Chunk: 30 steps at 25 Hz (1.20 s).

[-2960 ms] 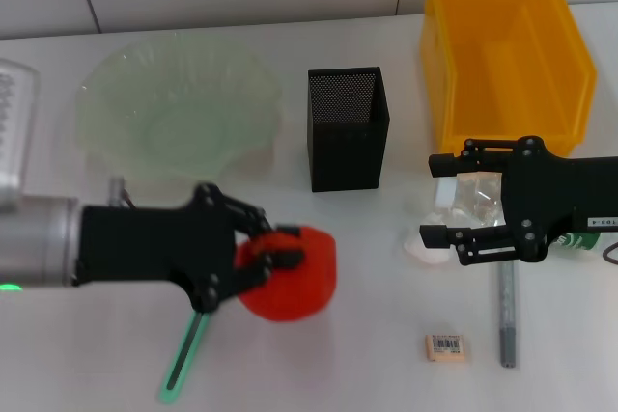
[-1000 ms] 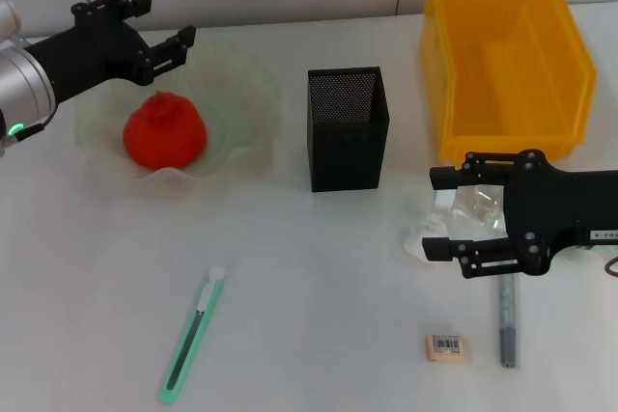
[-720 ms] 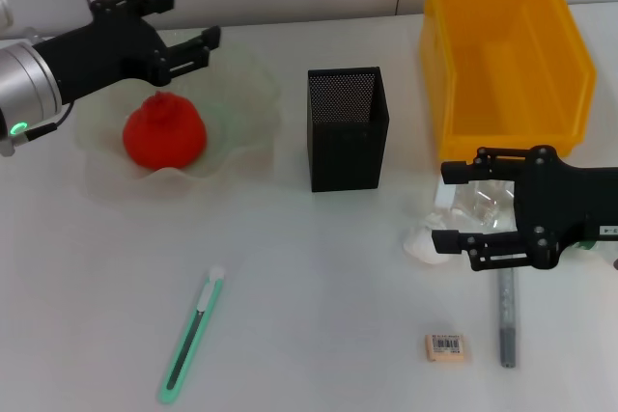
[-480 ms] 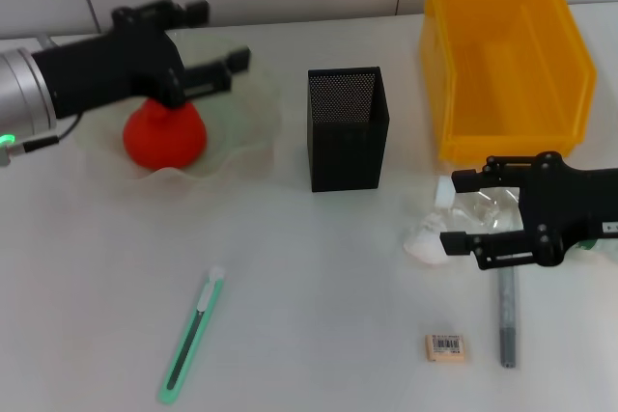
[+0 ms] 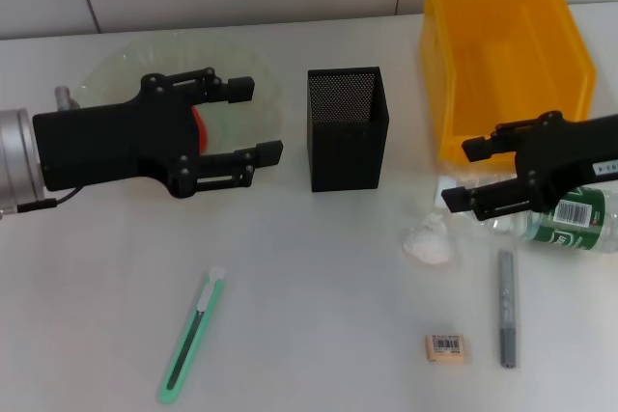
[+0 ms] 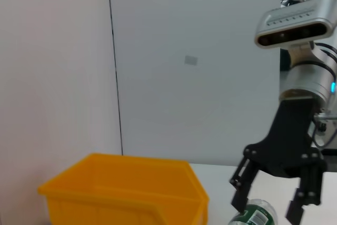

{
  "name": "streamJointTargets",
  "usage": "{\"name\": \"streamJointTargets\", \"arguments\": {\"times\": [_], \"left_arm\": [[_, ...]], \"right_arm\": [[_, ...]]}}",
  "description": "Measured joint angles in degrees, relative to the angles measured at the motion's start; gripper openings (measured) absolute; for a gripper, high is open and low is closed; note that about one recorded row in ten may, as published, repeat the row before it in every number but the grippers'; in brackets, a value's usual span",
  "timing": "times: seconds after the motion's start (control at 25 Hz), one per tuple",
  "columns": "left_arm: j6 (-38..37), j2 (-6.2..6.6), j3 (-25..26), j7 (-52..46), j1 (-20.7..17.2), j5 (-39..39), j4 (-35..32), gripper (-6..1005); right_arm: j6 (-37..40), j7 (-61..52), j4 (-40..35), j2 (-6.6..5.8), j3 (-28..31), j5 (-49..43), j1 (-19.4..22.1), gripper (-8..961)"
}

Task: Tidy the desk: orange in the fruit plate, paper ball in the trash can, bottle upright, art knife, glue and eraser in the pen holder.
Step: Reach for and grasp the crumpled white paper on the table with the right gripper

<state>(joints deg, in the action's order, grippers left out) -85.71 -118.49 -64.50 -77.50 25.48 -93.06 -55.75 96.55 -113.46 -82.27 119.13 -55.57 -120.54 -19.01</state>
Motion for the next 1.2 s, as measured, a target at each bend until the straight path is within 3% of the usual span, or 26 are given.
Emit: {"name": "streamJointTargets", "arguments": {"times": [0.16,0.44,0.84,1.2], "left_arm": [[-1.23,-0.1,-0.7,-0.02,-1.85,0.44,-0.51,749],[-1.33,-0.11,-2.54,-0.02,-2.05,0.54,-0.12,744],[-2.03,-0.07,-3.05,-0.01,-1.59,0.64,0.02,741],[-2.18,-0.14,-3.7,0.07,-1.4,0.7,0.03,741]], "right_arm": [[3.41,-10.07,-5.19,-0.03,-1.04,-8.96,-5.69,790],[10.85,-20.37,-5.83,-0.15,-1.73,-18.2,-13.76,789],[13.76,-26.12,-5.35,-0.12,-6.12,-26.76,-16.72,790],[12.64,-26.46,-2.08,-0.04,-7.91,-27.12,-17.14,789]]}}
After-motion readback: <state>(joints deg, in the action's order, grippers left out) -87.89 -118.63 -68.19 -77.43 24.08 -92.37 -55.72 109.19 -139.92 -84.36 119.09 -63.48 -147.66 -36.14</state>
